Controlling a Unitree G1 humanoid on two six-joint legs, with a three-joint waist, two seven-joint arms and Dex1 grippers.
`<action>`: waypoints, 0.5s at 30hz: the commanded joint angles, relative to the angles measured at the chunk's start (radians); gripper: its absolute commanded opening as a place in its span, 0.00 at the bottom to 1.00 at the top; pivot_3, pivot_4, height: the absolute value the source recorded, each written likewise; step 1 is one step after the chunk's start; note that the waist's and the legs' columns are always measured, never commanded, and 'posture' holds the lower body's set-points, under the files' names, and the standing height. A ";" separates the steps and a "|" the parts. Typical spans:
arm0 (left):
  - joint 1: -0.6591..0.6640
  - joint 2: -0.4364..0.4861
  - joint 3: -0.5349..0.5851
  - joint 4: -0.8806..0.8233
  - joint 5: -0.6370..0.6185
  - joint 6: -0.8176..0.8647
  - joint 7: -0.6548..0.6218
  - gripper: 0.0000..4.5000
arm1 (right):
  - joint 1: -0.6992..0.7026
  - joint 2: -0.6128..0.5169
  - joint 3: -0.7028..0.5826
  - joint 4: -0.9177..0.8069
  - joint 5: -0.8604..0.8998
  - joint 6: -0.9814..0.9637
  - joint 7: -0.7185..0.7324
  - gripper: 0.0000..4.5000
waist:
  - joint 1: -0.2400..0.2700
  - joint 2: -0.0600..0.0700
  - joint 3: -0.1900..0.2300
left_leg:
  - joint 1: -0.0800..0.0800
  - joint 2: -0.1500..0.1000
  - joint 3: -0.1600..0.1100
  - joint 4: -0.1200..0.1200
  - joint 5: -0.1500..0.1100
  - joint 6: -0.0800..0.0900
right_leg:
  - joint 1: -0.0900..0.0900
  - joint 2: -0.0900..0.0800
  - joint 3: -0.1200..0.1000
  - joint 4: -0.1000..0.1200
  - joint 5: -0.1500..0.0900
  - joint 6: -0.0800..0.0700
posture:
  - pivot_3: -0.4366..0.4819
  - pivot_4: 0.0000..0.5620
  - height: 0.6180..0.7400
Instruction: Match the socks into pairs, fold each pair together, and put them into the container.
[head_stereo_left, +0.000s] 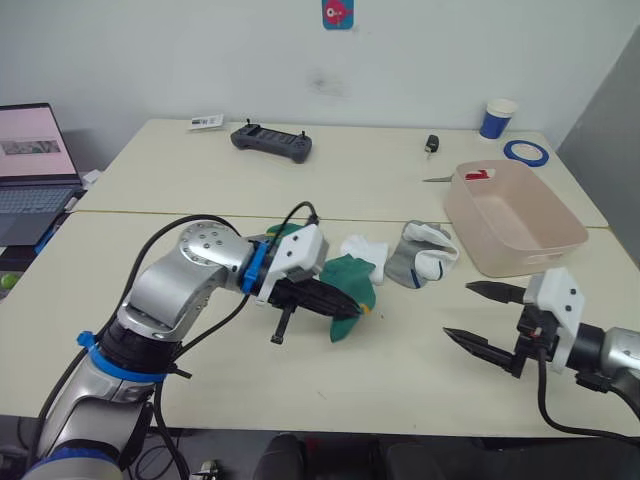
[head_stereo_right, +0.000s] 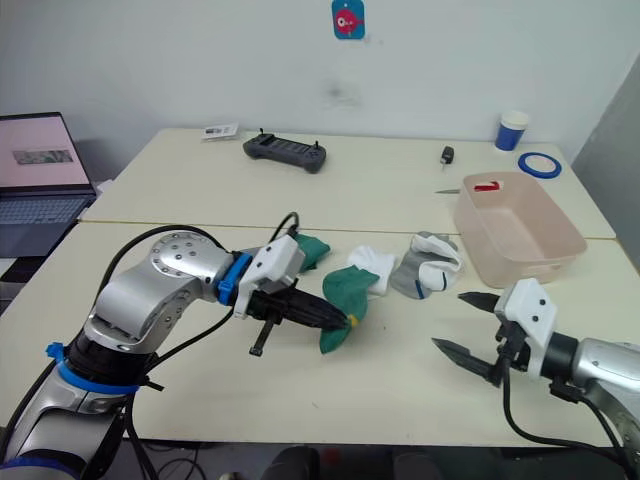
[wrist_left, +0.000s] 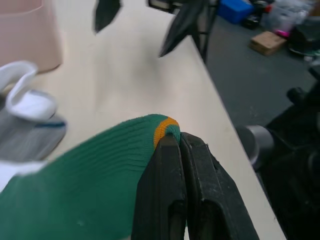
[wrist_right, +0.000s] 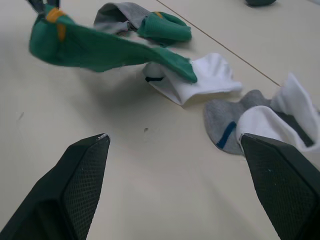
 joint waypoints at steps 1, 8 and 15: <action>0.063 0.085 -0.080 -0.026 0.106 -0.161 -0.096 0.01 | 0.021 -0.019 -0.036 -0.062 0.023 0.007 0.013 1.00 | -0.008 0.001 0.000 | 0.001 0.001 0.000 0.000 0.000 0.000 | 0.000 0.002 0.001 0.000 0.000 0.000 | 0.48 0.27 1.00; 0.331 0.268 -0.098 -0.061 0.273 -0.382 -0.087 0.01 | -0.007 -0.026 0.116 -0.075 -0.079 -0.062 0.020 1.00 | -0.004 0.001 0.000 | 0.001 0.004 -0.001 -0.001 0.000 0.001 | -0.001 0.004 0.002 0.001 -0.001 -0.002 | 0.48 0.27 1.00; 0.490 0.335 0.088 -0.068 0.309 -0.390 0.105 0.01 | -0.201 -0.036 0.450 0.110 -0.436 -0.358 0.058 1.00 | 0.002 0.001 0.001 | 0.001 0.002 0.002 0.000 0.000 0.001 | -0.001 0.001 0.003 0.000 -0.001 -0.006 | 0.48 0.27 1.00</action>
